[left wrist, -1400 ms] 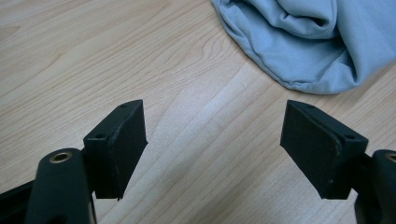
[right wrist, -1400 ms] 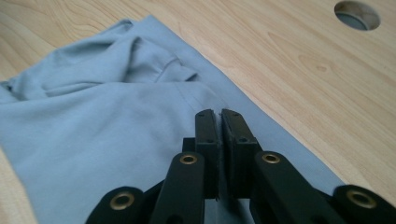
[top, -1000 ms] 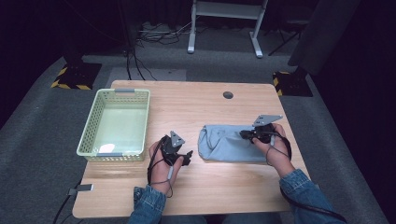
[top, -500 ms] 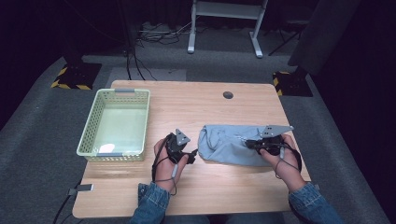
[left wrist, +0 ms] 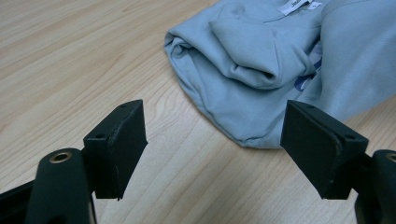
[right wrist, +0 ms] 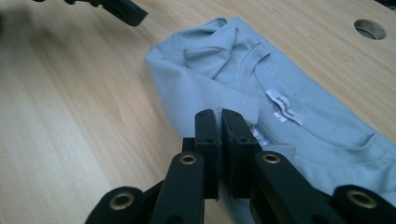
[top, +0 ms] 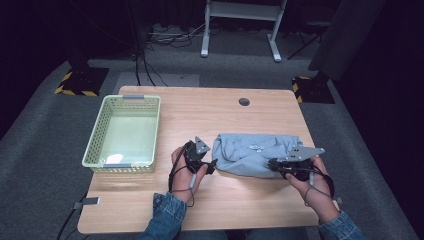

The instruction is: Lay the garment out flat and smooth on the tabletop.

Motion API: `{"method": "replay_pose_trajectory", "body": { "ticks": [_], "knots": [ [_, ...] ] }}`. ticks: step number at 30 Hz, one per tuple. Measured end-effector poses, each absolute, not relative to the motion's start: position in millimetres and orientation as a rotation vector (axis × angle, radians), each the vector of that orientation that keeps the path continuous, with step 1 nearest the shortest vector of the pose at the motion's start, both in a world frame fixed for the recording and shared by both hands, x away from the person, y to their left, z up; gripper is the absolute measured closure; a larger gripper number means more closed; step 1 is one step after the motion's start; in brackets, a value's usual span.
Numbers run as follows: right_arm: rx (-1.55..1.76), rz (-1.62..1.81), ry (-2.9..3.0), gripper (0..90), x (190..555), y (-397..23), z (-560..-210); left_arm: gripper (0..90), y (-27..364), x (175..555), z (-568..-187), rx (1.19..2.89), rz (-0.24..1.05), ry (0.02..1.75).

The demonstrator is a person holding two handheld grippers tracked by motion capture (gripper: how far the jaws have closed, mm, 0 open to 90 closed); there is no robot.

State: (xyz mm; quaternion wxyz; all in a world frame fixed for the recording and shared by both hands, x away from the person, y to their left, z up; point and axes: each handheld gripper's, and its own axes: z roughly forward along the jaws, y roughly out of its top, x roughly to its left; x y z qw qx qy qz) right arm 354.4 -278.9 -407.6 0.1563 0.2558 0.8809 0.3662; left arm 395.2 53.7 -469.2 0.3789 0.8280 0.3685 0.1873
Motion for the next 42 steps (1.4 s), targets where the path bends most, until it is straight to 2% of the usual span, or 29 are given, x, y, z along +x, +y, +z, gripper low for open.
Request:
{"method": "replay_pose_trajectory", "body": {
  "ticks": [4,7,10,42],
  "knots": [
    [0.707,1.023,2.600,81.3,336.7,-278.9,-403.5,22.0,51.4,396.1,-469.4,2.113,0.477,0.940],
    [0.724,1.091,2.583,67.3,325.8,-282.3,-397.0,22.0,50.4,396.6,-469.2,2.115,0.476,0.935],
    [0.752,1.116,2.523,63.6,323.3,-288.9,-390.3,22.0,48.7,396.1,-469.3,2.118,0.474,0.932],
    [0.856,1.036,2.471,62.6,364.9,-283.1,-413.8,21.8,71.1,383.9,-467.4,2.092,0.501,0.988]
  ]
}}
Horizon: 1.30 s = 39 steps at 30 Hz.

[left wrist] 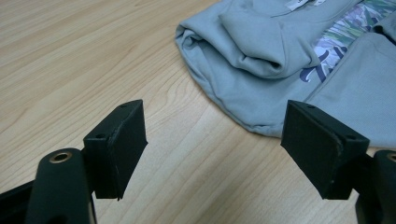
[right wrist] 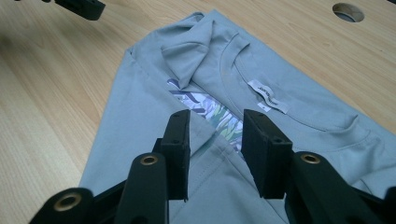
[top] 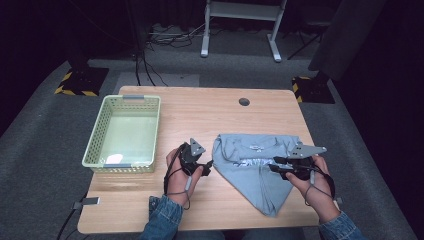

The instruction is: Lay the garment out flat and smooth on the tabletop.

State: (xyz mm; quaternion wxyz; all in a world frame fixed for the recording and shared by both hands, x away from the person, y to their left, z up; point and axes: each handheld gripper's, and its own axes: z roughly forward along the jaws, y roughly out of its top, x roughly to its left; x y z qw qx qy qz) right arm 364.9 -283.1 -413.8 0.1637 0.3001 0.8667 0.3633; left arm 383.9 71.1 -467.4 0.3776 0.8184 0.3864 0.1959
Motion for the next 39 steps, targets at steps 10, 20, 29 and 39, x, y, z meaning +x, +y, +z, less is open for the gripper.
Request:
{"method": "replay_pose_trajectory", "body": {
  "ticks": [10,20,29,39],
  "knots": [
    [0.839,1.019,2.485,61.9,376.3,-273.5,-421.5,21.7,84.1,377.8,-467.3,2.079,0.512,1.021],
    [0.835,1.006,2.504,61.6,384.4,-265.6,-431.6,21.7,91.2,373.7,-466.7,2.073,0.522,1.035],
    [0.838,0.994,2.516,60.4,389.6,-260.9,-441.2,21.6,91.2,373.8,-466.7,2.073,0.520,1.035],
    [0.839,0.983,2.531,60.2,393.8,-255.3,-452.4,21.6,91.6,373.8,-466.2,2.073,0.520,1.032]
  ]
}}
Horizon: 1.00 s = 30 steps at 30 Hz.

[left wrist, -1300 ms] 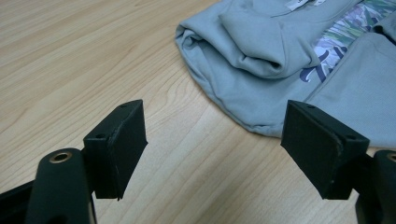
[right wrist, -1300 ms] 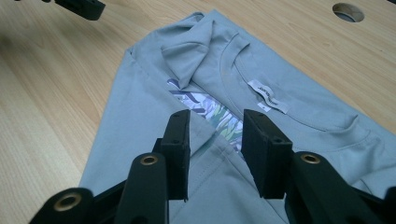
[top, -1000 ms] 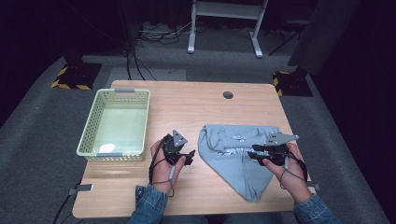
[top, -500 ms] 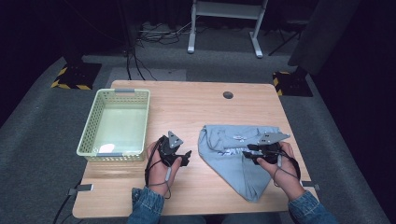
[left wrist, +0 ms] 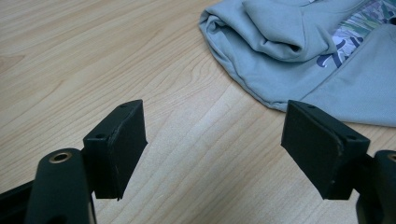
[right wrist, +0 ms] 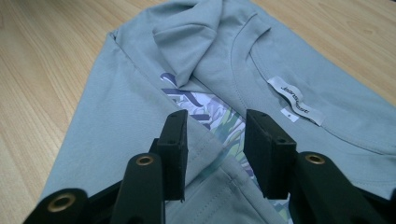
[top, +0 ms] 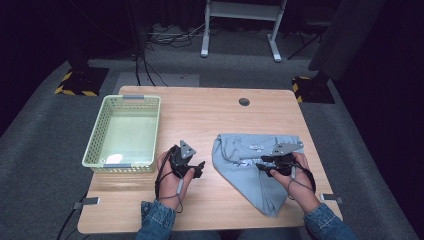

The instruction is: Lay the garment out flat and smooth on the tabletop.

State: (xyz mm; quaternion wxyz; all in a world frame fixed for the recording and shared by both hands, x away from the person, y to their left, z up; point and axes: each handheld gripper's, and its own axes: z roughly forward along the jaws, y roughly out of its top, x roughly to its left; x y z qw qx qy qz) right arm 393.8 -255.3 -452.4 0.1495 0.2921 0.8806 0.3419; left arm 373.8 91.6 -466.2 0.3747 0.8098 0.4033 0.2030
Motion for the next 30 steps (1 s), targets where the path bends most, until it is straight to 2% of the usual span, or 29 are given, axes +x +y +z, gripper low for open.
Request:
{"method": "replay_pose_trajectory", "body": {
  "ticks": [9,14,18,21,22,23,25,30],
  "knots": [
    [0.835,0.973,2.535,57.4,397.5,-250.8,-463.3,21.7,91.4,373.7,-466.2,2.075,0.515,1.031],
    [0.837,0.970,2.541,48.5,400.1,-246.0,-472.1,21.7,91.4,373.8,-466.1,2.076,0.513,1.026],
    [0.836,0.958,2.558,47.0,403.3,-241.8,-480.9,21.7,91.4,373.7,-466.0,2.076,0.511,1.024],
    [0.836,0.933,2.598,58.5,405.8,-240.6,-487.2,21.7,91.8,373.7,-465.8,2.076,0.511,1.025],
    [0.844,0.953,2.611,66.4,405.7,-240.5,-488.5,21.7,92.0,373.7,-465.8,2.076,0.512,1.026],
    [0.837,0.980,2.644,80.5,405.4,-240.8,-488.1,21.7,92.2,373.8,-465.9,2.075,0.511,1.027],
    [0.805,0.976,2.666,84.1,403.7,-239.4,-486.2,21.7,92.3,374.0,-466.2,2.076,0.510,1.027],
    [0.768,1.002,2.645,84.7,399.1,-237.7,-477.1,21.7,92.1,373.7,-465.8,2.075,0.510,1.027]
  ]
}}
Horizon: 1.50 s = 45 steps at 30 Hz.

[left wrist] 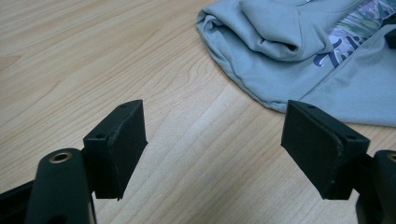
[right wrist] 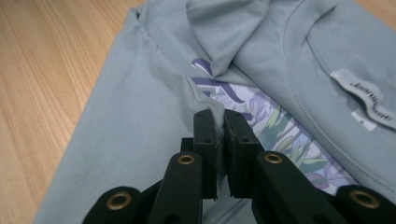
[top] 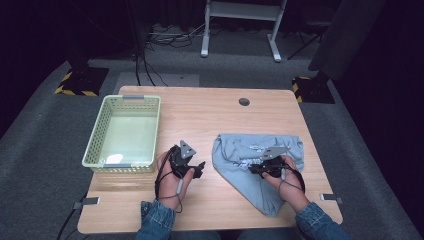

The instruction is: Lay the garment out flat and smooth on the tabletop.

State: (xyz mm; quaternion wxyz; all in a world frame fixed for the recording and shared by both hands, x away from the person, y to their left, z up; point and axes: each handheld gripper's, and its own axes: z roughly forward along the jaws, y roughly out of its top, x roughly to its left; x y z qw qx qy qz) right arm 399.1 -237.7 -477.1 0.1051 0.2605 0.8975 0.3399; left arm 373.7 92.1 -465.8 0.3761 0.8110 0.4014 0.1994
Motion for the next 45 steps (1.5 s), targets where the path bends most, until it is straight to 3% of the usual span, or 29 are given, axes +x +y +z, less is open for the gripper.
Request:
{"method": "replay_pose_trajectory", "body": {
  "ticks": [38,40,42,45],
  "knots": [
    [0.517,1.213,2.719,82.5,348.1,-203.5,-431.7,21.7,85.1,375.2,-462.4,2.075,0.507,1.001],
    [0.468,1.242,2.753,78.9,342.0,-196.5,-431.0,21.7,84.9,375.4,-462.5,2.075,0.507,1.001],
    [0.431,1.301,2.799,68.4,336.6,-190.2,-430.5,21.7,84.7,375.5,-462.0,2.075,0.507,0.997],
    [0.402,1.352,2.821,60.3,332.5,-186.3,-430.4,21.7,83.9,375.5,-461.1,2.074,0.508,0.992]
  ]
}}
